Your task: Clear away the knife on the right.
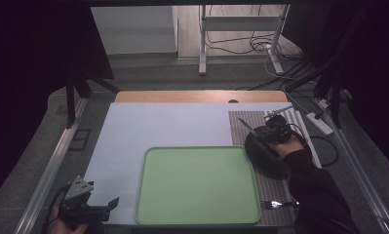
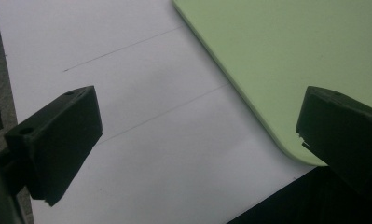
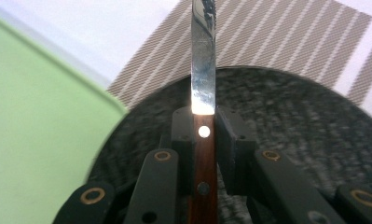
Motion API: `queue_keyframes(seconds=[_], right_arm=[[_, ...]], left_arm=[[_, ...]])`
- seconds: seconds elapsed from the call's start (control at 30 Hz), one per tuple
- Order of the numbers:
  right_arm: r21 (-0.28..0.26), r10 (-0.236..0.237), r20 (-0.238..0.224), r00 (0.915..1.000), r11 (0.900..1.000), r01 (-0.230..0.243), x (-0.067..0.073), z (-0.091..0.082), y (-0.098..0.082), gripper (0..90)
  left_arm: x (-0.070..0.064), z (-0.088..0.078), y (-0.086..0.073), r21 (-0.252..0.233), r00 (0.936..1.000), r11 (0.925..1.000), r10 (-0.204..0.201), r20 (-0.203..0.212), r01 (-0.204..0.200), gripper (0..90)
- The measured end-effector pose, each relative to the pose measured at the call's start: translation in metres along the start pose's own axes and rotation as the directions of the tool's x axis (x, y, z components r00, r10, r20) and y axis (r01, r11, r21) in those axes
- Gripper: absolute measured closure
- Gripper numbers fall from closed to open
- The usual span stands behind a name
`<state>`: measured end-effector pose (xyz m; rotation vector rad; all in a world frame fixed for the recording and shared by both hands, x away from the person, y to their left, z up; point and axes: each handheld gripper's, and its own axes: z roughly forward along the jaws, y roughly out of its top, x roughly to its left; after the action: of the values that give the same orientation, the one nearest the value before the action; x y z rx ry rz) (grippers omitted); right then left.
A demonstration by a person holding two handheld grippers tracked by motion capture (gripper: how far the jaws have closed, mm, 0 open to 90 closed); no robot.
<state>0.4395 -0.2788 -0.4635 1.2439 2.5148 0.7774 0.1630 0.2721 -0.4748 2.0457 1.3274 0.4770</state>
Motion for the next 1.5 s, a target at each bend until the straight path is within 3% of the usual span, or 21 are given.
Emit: queue_keyframes(seconds=[0.17,0.93,1.5], right_arm=[[-0.008,-0.015,-0.035,0.9993,1.000,0.014,0.022,-0.006,-0.007,77.7],[-0.004,-0.049,-0.081,0.9955,0.999,0.049,0.088,-0.017,-0.032,77.6],[-0.023,-0.101,-0.125,0.9870,0.995,0.099,0.144,-0.026,-0.049,77.6]], left_arm=[[0.000,0.000,0.000,0.000,1.0000,1.0000,0.000,0.000,0.000,0.6],[0.001,0.000,0.000,-0.004,1.0000,1.0000,-0.006,0.004,0.006,0.6],[0.001,-0.001,-0.001,-0.011,1.0000,0.9999,-0.004,0.007,0.004,0.6]])
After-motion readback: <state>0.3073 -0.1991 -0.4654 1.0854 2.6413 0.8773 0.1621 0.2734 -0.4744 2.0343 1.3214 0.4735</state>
